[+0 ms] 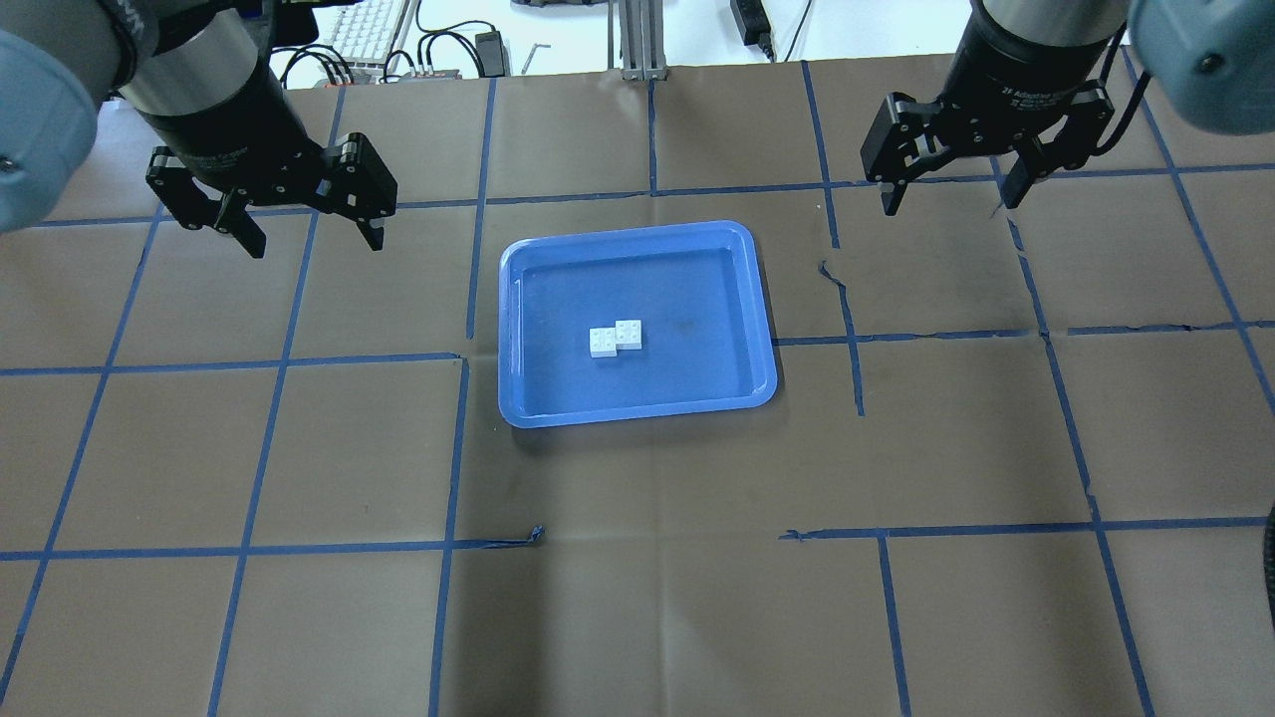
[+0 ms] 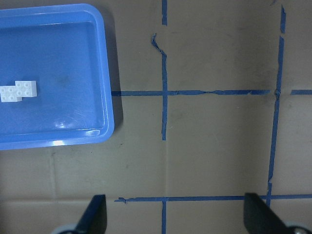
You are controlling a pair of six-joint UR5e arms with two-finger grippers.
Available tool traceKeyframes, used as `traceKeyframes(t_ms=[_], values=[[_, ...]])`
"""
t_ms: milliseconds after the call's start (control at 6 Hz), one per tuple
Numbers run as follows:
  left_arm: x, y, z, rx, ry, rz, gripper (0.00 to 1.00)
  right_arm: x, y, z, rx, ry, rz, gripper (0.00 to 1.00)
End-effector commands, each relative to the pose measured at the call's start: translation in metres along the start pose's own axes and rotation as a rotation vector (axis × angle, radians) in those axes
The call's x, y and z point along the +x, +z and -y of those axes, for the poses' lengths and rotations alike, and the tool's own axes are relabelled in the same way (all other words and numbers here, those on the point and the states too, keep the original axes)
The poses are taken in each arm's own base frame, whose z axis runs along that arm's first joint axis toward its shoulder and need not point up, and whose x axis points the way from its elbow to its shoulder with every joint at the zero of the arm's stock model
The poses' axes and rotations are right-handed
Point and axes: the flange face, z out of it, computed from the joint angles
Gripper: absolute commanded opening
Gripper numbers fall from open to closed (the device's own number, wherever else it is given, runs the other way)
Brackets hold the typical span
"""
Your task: Assemble white blocks and place on blue tray
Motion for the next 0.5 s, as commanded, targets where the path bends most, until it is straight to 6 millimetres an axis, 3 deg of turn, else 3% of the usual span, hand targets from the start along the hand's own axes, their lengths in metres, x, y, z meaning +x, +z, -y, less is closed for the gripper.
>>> traceKeyframes(t_ms=[0,333], values=[[-0.0001,0.0008,-0.0001,-0.002,0.001,0.002,0.99,-0.0009,0.0024,-0.0014,-0.006,0.009,0.0,1.0],[0.0002,0.0038,-0.0006,-0.008,-0.001,0.001,0.99,-0.0001,0.0039,-0.0014,-0.009,0.01,0.0,1.0]])
